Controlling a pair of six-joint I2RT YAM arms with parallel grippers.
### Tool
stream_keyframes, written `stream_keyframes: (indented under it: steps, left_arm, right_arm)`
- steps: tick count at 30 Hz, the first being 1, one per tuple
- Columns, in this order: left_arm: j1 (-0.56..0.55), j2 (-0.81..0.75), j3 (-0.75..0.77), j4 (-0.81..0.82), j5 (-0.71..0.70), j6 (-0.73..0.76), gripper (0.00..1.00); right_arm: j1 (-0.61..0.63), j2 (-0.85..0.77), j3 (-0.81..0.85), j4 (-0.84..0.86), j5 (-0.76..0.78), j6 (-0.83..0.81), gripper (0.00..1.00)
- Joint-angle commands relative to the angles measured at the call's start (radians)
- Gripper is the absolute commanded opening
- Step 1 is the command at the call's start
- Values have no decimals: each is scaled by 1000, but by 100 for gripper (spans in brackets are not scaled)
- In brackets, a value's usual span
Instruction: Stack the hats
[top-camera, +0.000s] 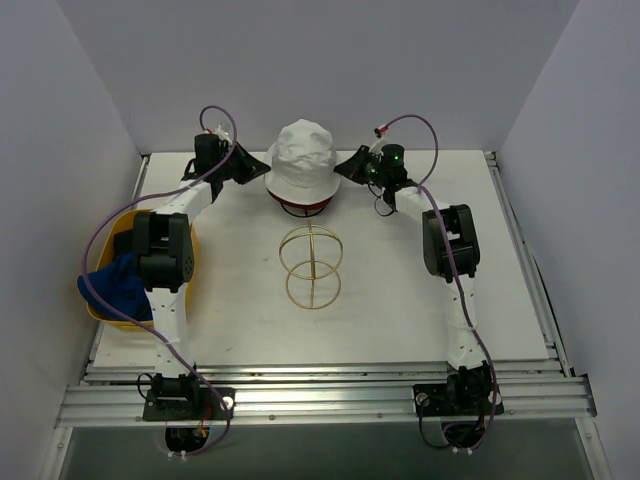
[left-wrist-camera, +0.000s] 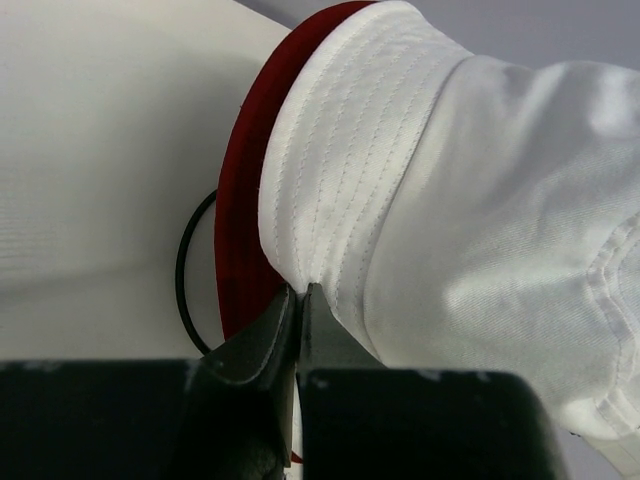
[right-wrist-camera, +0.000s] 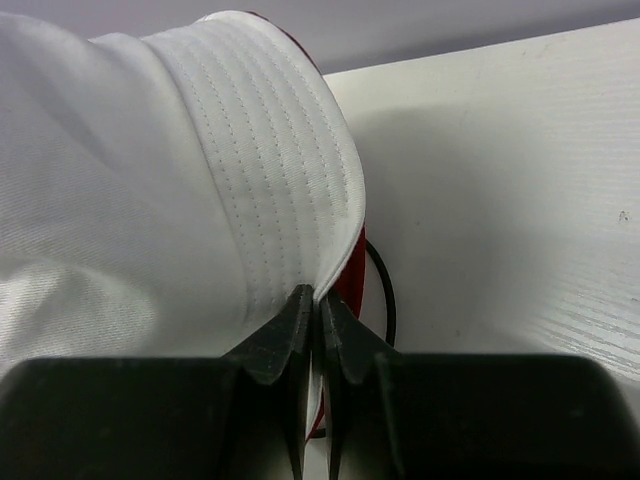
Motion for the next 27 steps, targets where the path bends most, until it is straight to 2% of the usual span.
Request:
stream_keyframes:
  steps: [1, 2, 3, 5, 6, 10, 14, 22, 27]
  left_arm:
    - [8, -53, -40, -62, -76, 58, 8]
    - [7, -67, -49, -29, -75, 61, 20]
    - [7, -83, -54, -30, -75, 63, 22]
    - [5, -124, -58, -44, -81, 69, 25]
    - [5, -137, -61, -44, -86, 70, 34]
    - [-6, -204, -78, -101, -130, 90, 43]
    - [-24, -235, -84, -133, -155, 115, 48]
    - [-99, -325, -195, -104, -236, 155, 49]
    - [-144, -318, -241, -98, -302, 172, 49]
  right_arm:
    - [-15, -14, 8, -97, 59, -70, 6]
    - [-20, -43, 5, -106, 68, -77, 10]
    - [-23, -59, 1, -109, 71, -82, 16]
    - [-29, -108, -15, -123, 85, -97, 21]
    - [-31, -122, -19, -130, 93, -104, 25]
    - [-29, -183, -36, -175, 124, -122, 27]
    - [-17, -254, -93, -169, 134, -122, 21]
    - [46, -347, -235, -124, 162, -96, 19]
    - [93, -363, -302, -66, 170, -97, 19]
